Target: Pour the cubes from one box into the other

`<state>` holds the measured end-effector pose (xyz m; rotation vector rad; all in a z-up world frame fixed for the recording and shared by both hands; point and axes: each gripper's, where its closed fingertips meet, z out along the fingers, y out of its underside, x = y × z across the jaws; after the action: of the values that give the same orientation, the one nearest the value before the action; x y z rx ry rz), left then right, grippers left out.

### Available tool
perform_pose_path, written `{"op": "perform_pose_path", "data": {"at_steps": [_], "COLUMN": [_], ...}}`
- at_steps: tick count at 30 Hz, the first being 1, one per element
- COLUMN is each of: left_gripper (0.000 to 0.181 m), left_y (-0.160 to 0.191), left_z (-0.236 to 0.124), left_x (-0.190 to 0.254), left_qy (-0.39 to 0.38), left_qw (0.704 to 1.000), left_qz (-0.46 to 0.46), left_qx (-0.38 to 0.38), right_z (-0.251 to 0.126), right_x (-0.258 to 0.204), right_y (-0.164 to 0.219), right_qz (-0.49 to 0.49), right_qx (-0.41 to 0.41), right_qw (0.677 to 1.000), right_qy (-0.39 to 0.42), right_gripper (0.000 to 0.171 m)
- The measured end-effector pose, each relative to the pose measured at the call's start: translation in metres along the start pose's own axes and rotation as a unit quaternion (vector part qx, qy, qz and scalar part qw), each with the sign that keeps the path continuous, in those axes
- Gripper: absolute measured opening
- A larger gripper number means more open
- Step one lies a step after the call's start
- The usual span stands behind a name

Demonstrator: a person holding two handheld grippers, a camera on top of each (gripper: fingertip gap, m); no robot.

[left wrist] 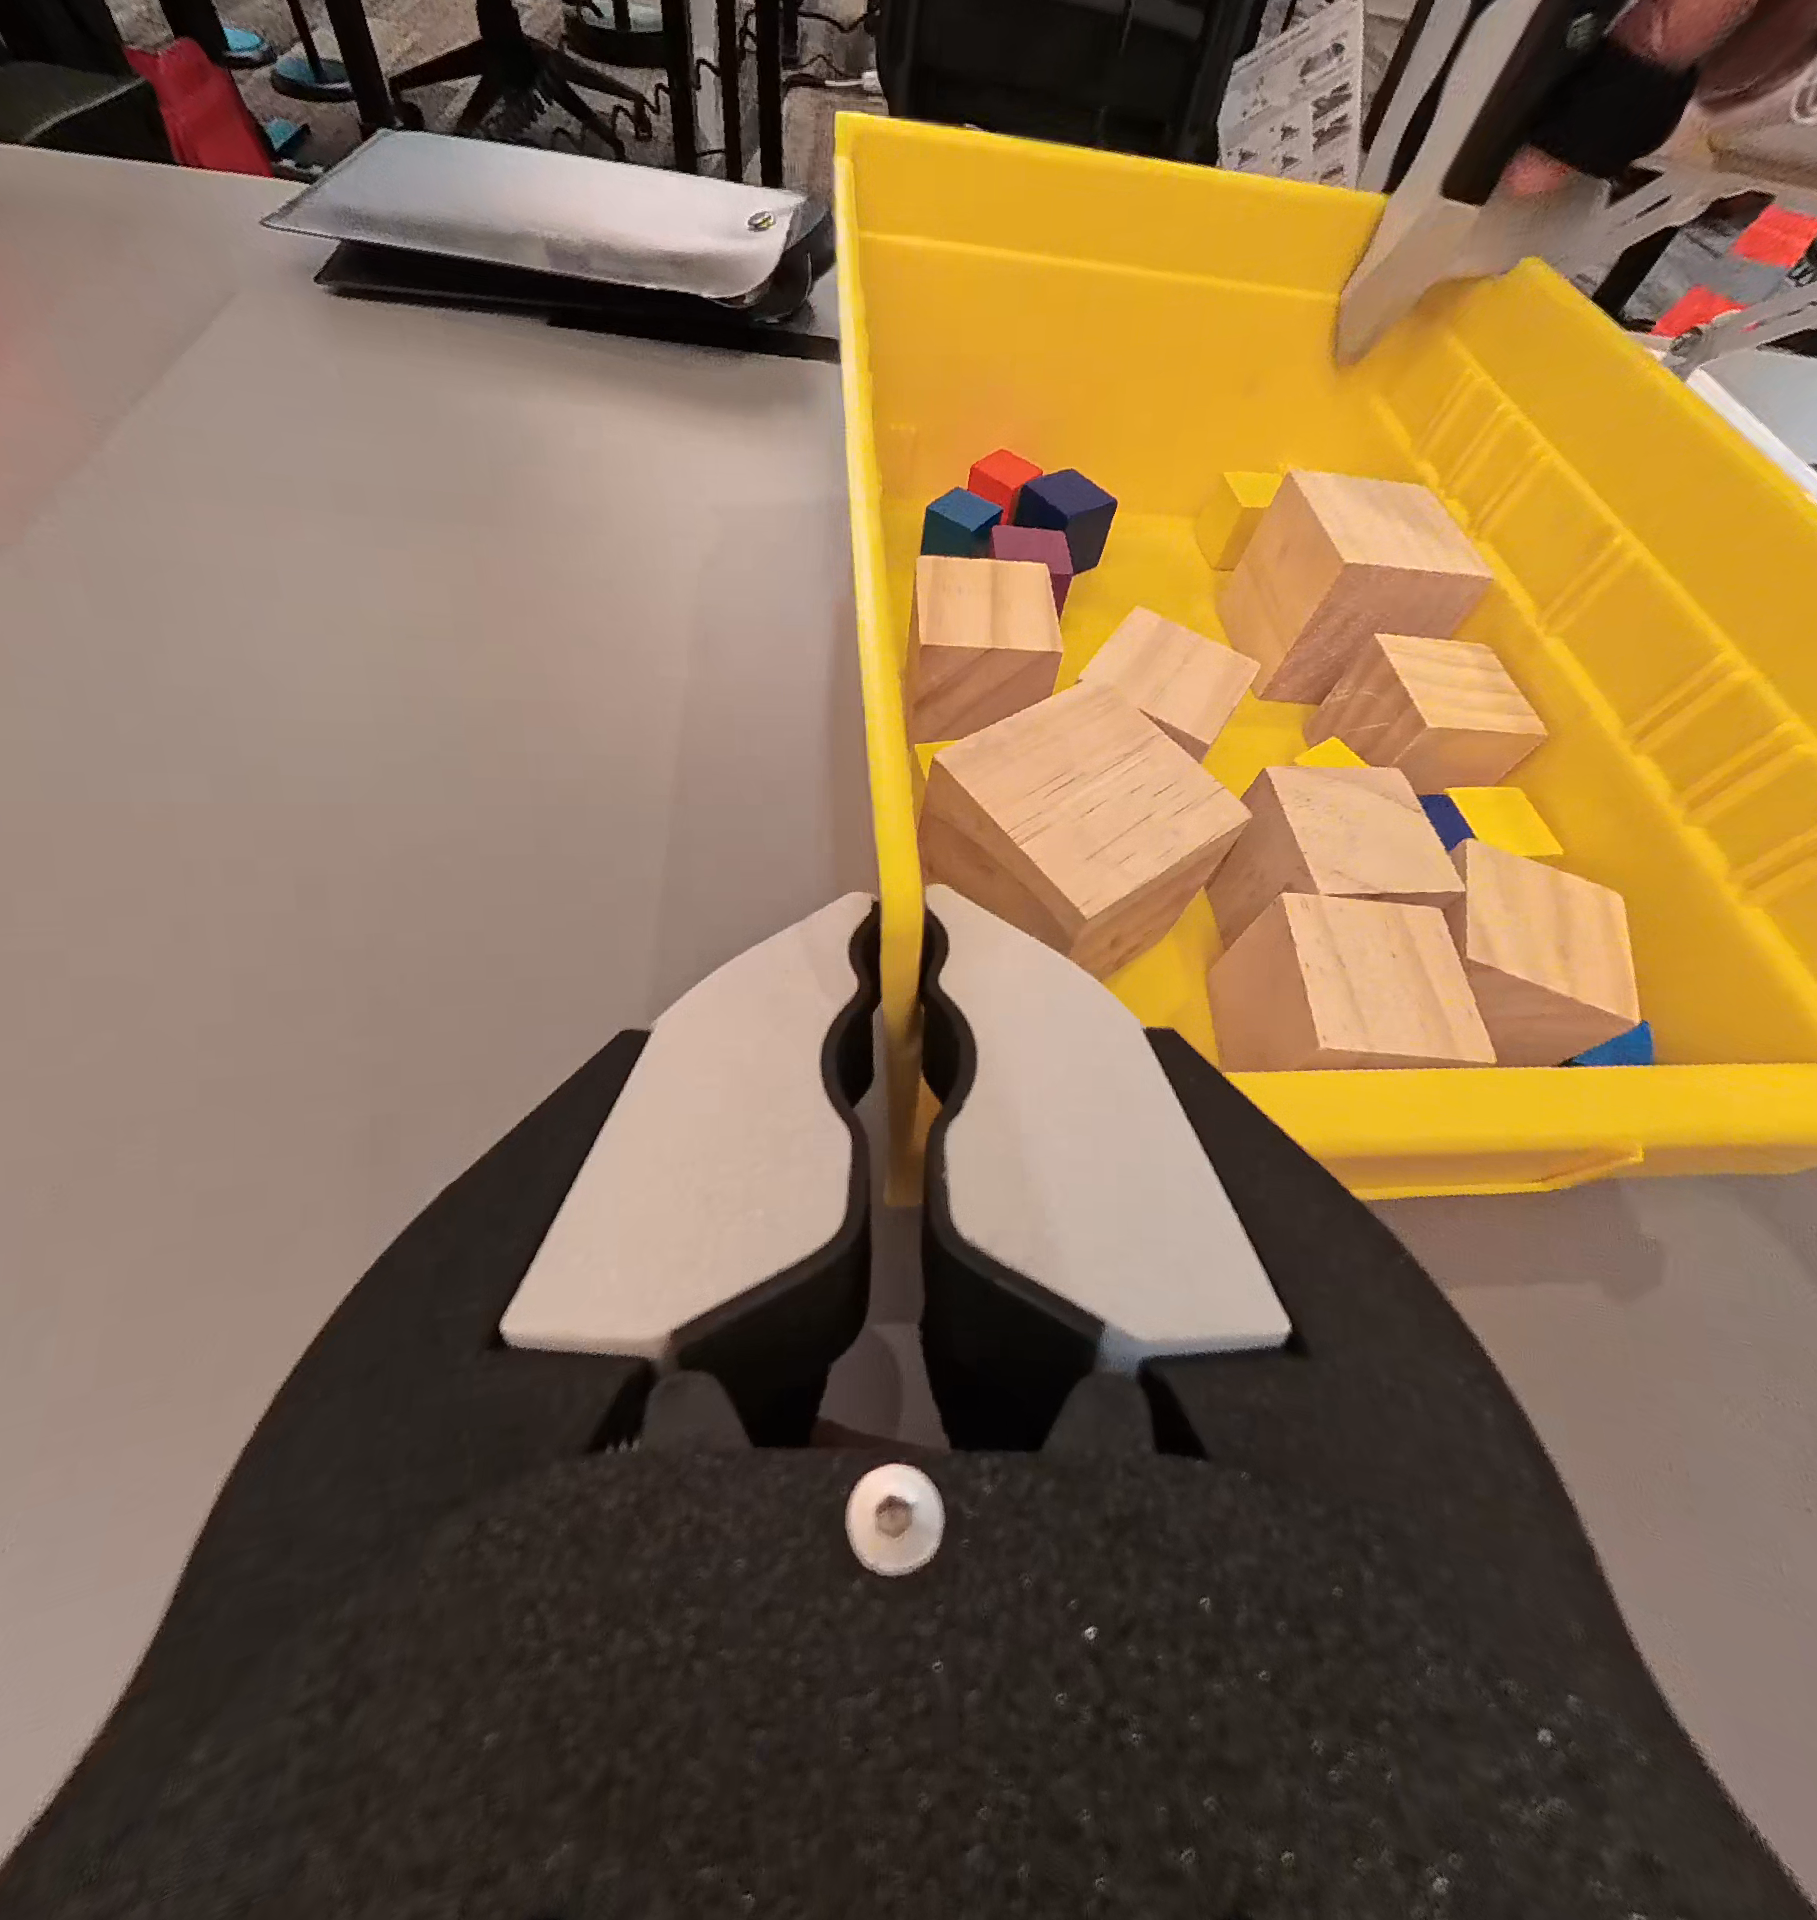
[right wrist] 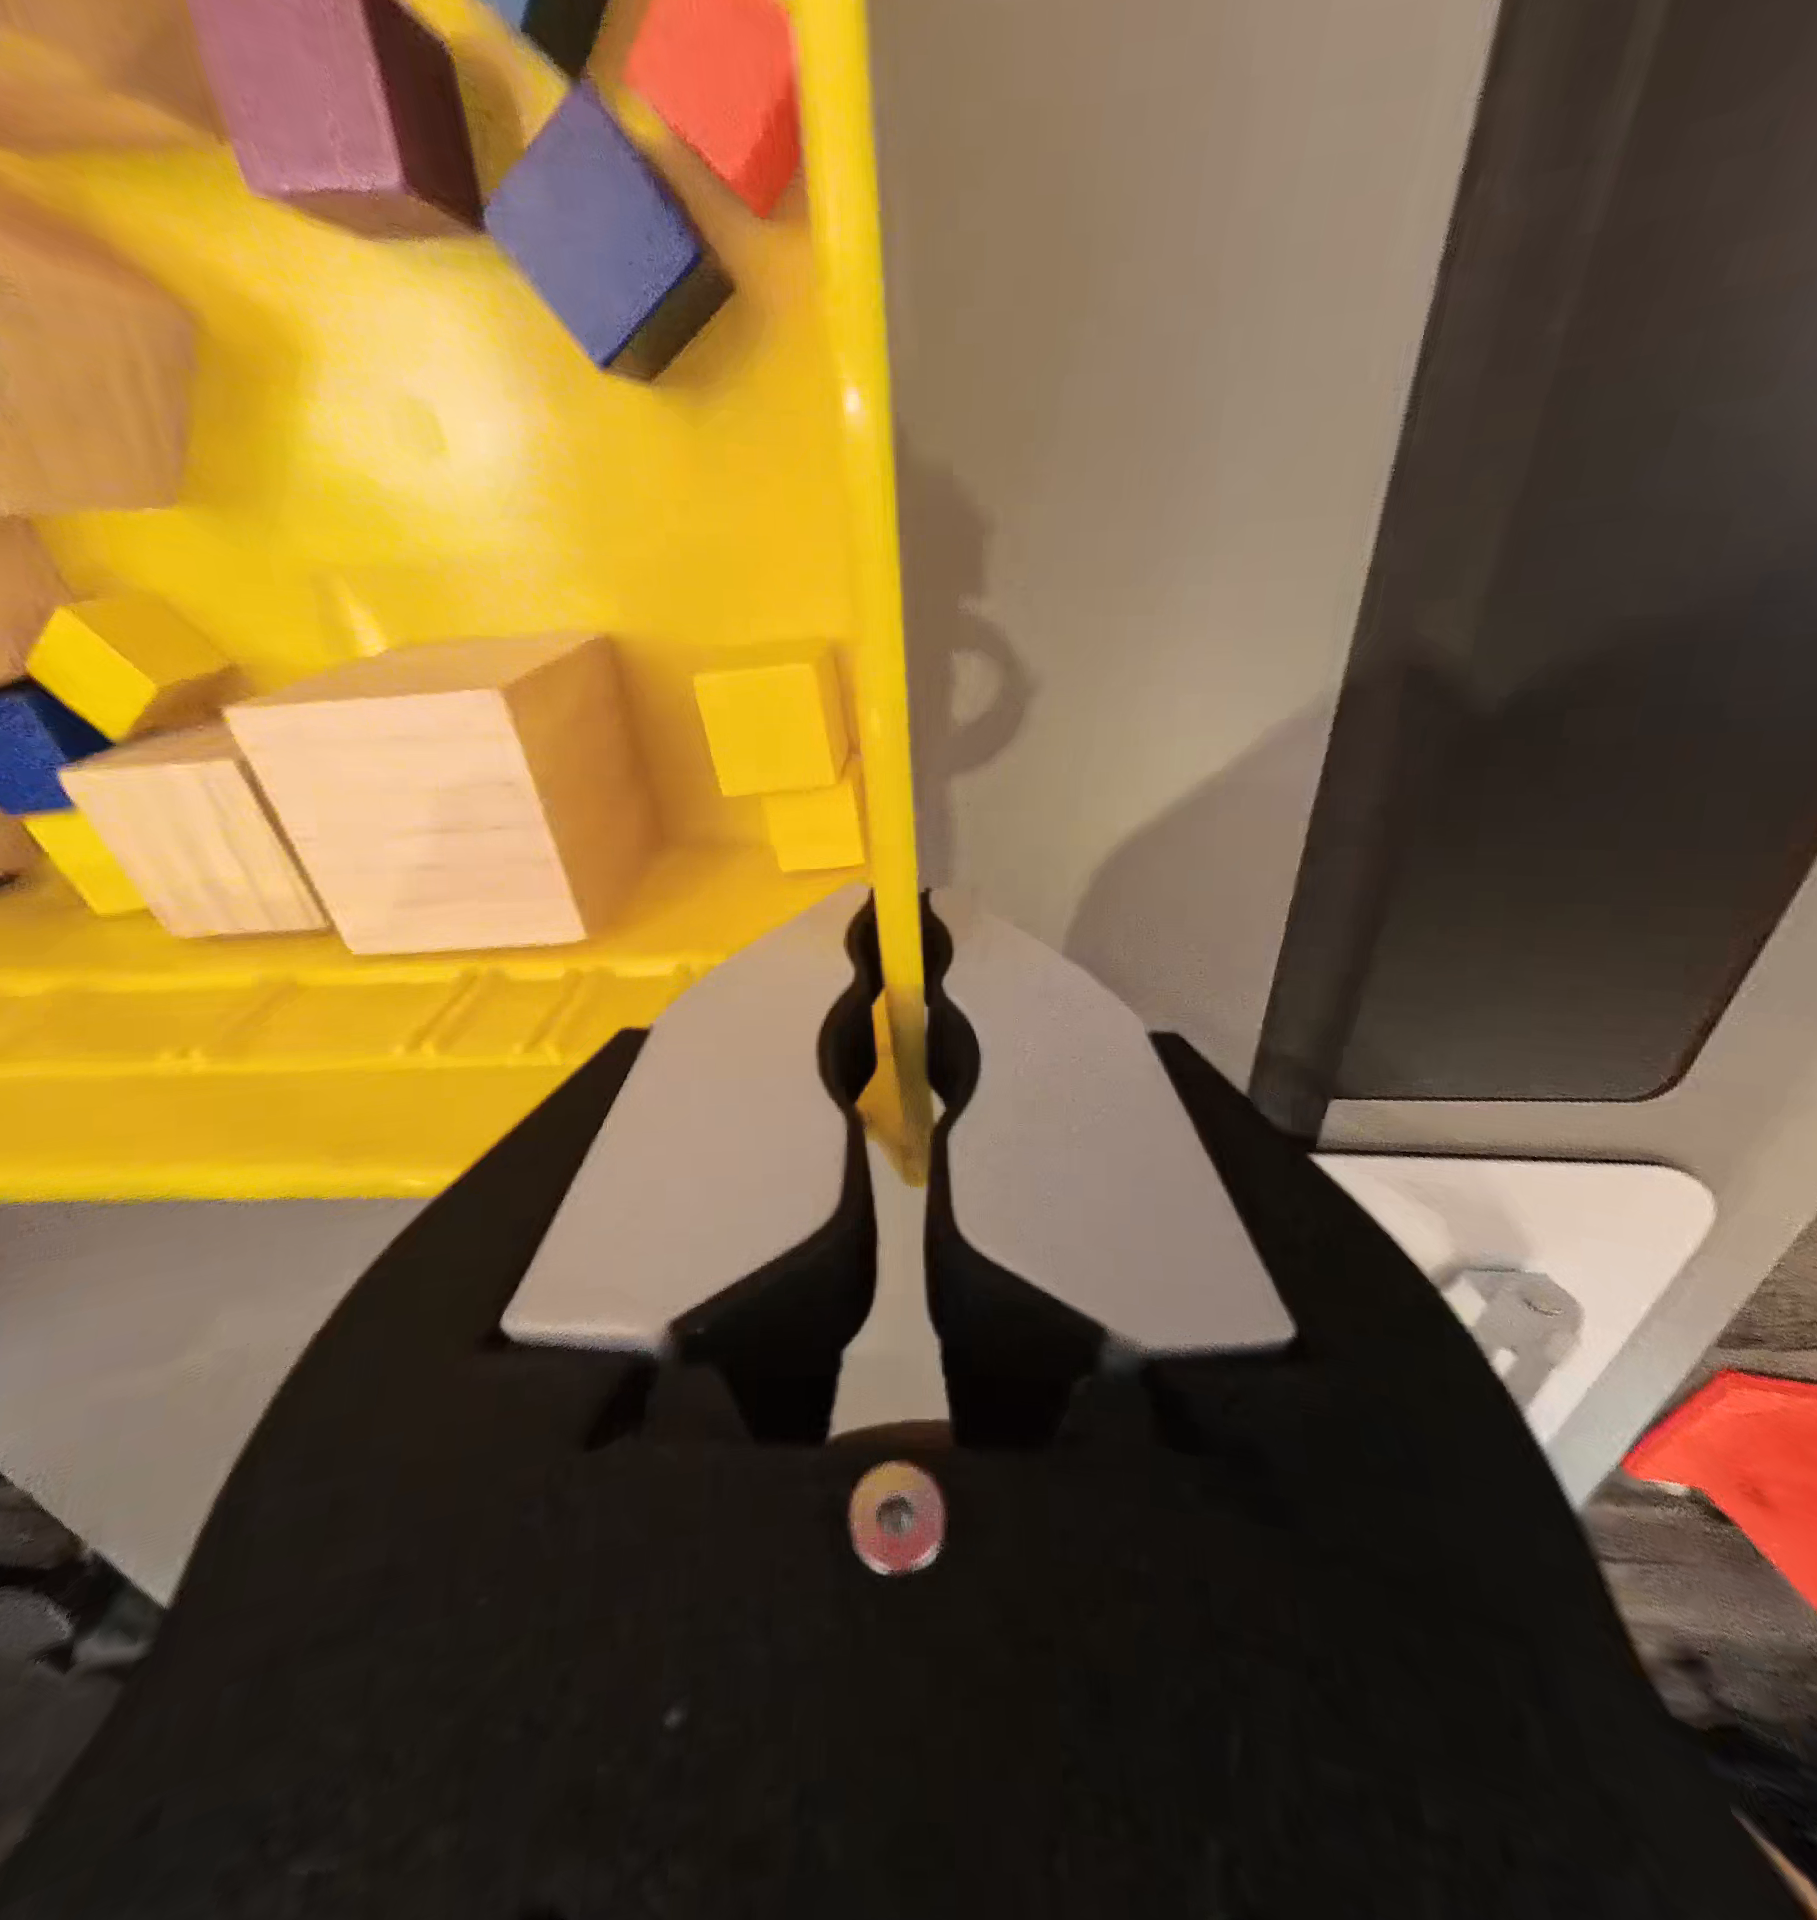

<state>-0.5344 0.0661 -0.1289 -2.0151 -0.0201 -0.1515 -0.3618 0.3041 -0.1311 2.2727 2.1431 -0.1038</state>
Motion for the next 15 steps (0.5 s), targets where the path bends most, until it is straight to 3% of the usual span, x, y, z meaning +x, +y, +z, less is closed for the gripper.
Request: {"op": "perform_pose_path", "data": {"at_steps": [8,11,15], "left_gripper": [0.003,0.003,0.003], "left_y": [-0.012,-0.037,-0.072], "left_z": [-0.007,-0.020,-0.030], "left_x": [0.016,0.047,0.112], "left_qy": [0.034,0.054,0.104], "left_qw": [0.999,0.998,0.993], "left_qz": [-0.016,0.012,0.051], "left_qx": [-0.015,-0.002,-0.001], "right_z": [-0.027,-0.054,-0.099], "right_x": [-0.028,-0.041,-0.061], "right_y": [0.043,0.082,0.163], "right_qz": [0.006,0.026,0.072], "right_qx": [0.018,0.040,0.046], "right_qw": [1.000,0.999,0.996], "right_qy": [-0.023,-0.019,-0.013], "right_gripper": [0.002,0.002,0.002]}}
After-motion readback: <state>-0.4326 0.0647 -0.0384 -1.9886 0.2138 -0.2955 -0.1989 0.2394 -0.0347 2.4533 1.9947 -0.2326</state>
